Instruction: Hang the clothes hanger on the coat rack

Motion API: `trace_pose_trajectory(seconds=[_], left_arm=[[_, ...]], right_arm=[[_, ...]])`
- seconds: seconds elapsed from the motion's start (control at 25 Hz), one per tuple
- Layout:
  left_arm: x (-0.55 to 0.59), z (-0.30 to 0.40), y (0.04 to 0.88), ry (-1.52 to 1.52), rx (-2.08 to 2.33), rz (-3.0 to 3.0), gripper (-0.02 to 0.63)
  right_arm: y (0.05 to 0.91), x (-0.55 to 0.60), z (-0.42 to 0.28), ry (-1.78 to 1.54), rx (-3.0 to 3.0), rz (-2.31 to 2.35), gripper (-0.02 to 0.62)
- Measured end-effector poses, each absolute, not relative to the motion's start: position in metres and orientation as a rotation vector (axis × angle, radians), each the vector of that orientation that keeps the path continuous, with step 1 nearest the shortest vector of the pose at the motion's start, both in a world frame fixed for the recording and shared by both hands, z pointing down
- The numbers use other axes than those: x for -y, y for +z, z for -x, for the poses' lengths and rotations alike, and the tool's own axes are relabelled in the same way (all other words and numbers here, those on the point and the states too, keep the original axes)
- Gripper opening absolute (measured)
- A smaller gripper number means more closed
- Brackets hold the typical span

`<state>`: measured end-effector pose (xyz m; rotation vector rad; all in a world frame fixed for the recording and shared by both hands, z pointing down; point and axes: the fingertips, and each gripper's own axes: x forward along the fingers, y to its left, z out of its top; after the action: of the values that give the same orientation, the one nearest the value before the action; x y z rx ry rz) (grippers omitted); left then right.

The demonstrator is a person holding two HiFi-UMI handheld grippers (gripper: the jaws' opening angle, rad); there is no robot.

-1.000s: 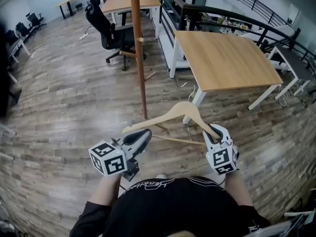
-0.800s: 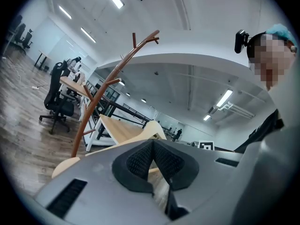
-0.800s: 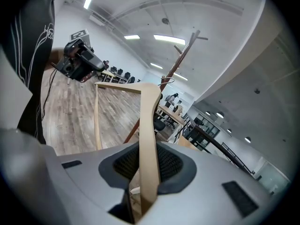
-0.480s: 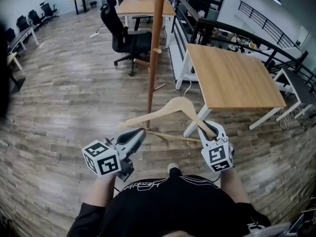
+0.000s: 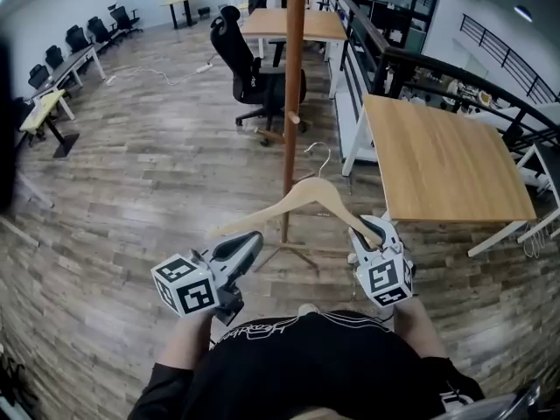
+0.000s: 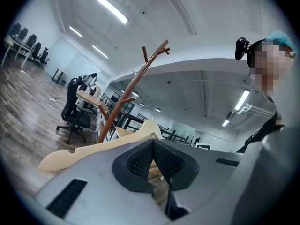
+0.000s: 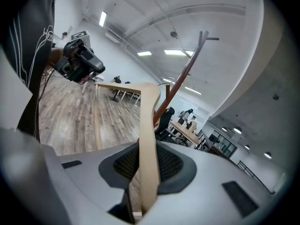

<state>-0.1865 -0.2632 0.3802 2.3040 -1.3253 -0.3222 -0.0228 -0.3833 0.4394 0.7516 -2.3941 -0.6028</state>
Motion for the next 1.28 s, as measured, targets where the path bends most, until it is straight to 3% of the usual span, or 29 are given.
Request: trace_pose_trajectory(seconds=[0.56,1.28], left_arm=[[0.306,0.201,0.371,-0.362,1.506,-2.215,0.006],[0.338,0.216,0.4,-0.385,1.588,-2.063,0.006]], right_arm=[[0.412,0.464,0.07,-0.742,2.489,-0.619,0.115],[0.455,0.514,0.101,-0.685,2.495,-0.464,0.116]])
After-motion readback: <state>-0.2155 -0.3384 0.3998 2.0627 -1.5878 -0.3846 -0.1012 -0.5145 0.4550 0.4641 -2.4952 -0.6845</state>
